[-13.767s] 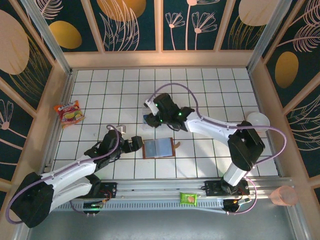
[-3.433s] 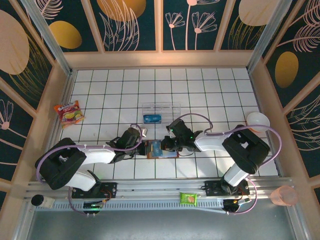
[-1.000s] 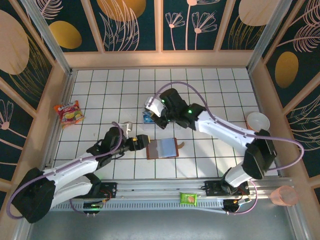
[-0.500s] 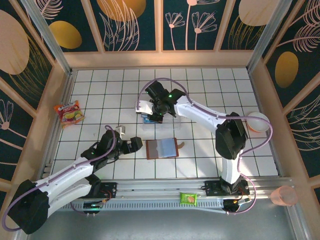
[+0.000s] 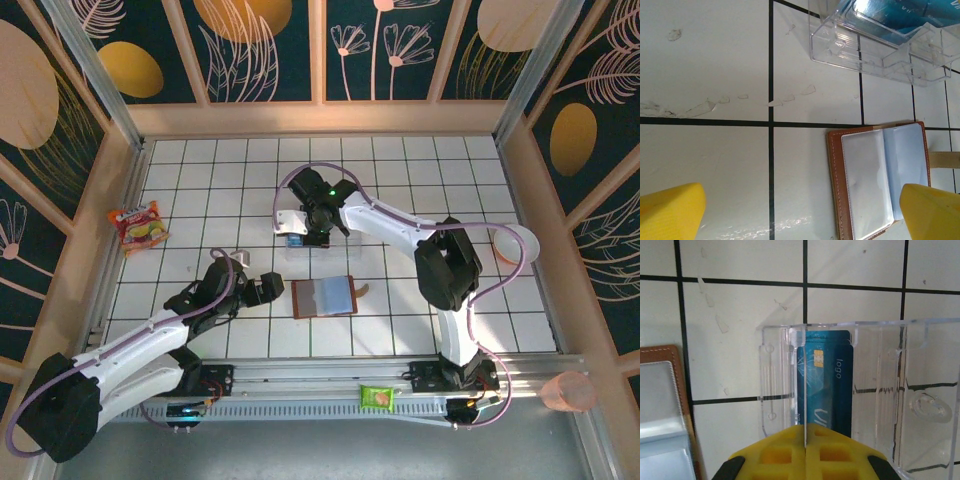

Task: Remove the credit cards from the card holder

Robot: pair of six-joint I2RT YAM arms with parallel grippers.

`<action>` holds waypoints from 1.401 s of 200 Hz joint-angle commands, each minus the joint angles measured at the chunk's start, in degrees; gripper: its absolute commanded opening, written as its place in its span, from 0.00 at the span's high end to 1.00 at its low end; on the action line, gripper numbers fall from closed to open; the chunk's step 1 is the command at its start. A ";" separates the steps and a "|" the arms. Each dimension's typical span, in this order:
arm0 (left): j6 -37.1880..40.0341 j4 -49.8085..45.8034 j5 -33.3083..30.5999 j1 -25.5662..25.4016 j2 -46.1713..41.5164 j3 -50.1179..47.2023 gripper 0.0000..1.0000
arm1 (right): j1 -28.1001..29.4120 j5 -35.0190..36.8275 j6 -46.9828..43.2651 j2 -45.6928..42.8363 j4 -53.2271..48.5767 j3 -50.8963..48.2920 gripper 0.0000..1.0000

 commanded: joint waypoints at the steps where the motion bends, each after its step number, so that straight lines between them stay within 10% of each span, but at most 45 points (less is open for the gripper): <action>1: 0.51 -1.16 -0.97 0.36 0.00 1.05 0.01 | -0.64 1.40 -1.51 1.50 0.64 2.33 1.00; 162: -0.06 0.73 -0.58 0.44 0.90 0.00 0.01 | -0.38 -1.77 -0.97 5.69 -1.23 4.73 1.00; 197: -0.39 1.29 -0.22 0.39 0.78 -0.36 0.01 | -0.56 -1.11 1.42 4.47 2.16 4.80 0.75; 280: -0.77 3.62 -1.13 0.44 -0.71 -0.09 0.01 | -0.83 -3.00 11.73 -5.40 14.12 0.24 0.57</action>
